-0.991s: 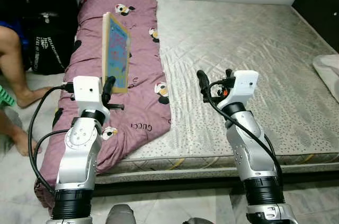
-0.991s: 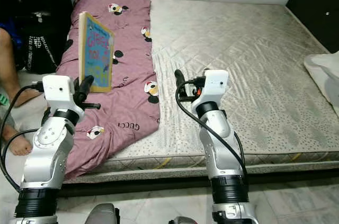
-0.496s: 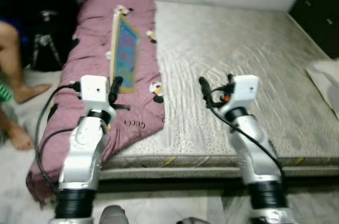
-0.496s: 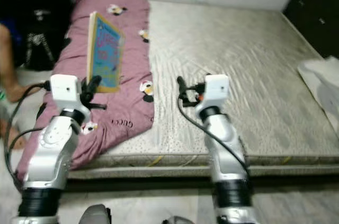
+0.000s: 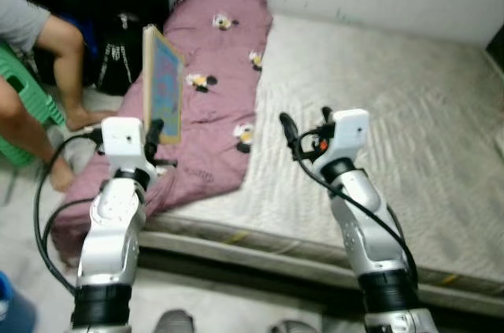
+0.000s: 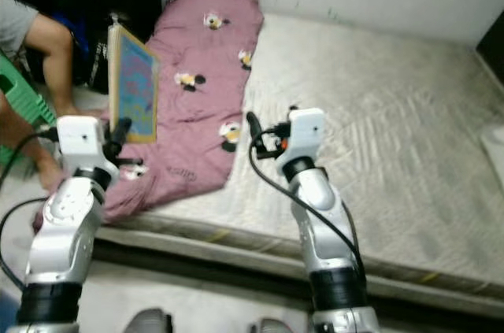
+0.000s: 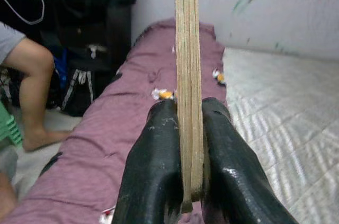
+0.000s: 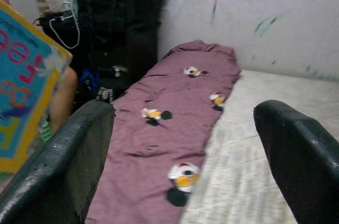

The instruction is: Clean up the room

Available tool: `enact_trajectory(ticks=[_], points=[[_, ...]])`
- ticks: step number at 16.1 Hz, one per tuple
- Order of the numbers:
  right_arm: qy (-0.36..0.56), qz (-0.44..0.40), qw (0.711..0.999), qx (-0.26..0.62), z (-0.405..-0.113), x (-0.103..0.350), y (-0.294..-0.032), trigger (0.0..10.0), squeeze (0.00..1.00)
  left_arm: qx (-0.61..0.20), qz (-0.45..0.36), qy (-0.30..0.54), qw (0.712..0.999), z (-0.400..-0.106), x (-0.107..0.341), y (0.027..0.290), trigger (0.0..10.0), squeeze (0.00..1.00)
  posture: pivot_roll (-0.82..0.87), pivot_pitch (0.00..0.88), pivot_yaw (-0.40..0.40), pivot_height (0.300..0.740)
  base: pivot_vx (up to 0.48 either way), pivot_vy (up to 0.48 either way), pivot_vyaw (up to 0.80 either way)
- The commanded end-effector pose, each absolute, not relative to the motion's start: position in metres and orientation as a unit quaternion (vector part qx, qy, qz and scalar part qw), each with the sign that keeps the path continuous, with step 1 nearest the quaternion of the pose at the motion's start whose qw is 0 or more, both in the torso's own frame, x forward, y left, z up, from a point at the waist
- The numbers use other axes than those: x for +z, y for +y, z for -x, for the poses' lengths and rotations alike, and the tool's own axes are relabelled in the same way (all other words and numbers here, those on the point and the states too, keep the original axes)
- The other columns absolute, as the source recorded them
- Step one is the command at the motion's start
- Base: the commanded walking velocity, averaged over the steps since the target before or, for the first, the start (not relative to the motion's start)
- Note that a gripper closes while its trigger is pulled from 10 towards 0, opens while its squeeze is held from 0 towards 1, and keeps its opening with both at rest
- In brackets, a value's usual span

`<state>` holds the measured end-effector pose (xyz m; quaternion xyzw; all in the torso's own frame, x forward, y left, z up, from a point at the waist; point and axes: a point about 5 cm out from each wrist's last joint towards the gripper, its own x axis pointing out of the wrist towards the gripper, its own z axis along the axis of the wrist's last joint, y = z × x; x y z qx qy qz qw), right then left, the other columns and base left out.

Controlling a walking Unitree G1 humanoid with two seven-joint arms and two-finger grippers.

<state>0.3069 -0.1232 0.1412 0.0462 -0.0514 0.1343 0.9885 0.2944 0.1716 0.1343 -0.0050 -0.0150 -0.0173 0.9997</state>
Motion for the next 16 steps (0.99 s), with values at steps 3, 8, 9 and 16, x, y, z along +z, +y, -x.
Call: enact_trajectory(ticks=[3,8,9,16], points=[[-0.046,-0.044,0.991,0.118,-0.3064,0.1399,-0.133,10.0,0.0,-0.039,0.01,-0.033,0.999,-0.2947,0.141,0.1597,10.0,0.0,0.0,0.0,-0.086,0.74,0.0,-0.171,0.0],[-0.033,-0.055,0.992,0.111,-0.3069,0.1379,-0.1345,10.0,0.0,-0.04,0.015,-0.033,0.999,-0.2943,0.1403,0.1593,10.0,0.0,0.0,0.0,-0.088,0.74,0.0,-0.416,-0.26],[-0.036,-0.052,0.992,0.11,-0.3067,0.1385,-0.1349,10.0,0.0,-0.04,0.015,-0.033,0.999,-0.2942,0.1401,0.1591,10.0,0.0,0.0,0.0,-0.088,0.74,0.0,-0.48,-0.8],[-0.038,-0.046,0.992,0.109,-0.3066,0.1395,-0.1362,10.0,0.0,-0.041,0.019,-0.032,0.998,-0.2945,0.1396,0.1577,10.0,0.0,0.0,0.0,-0.09,0.74,0.0,-0.48,-0.07]])
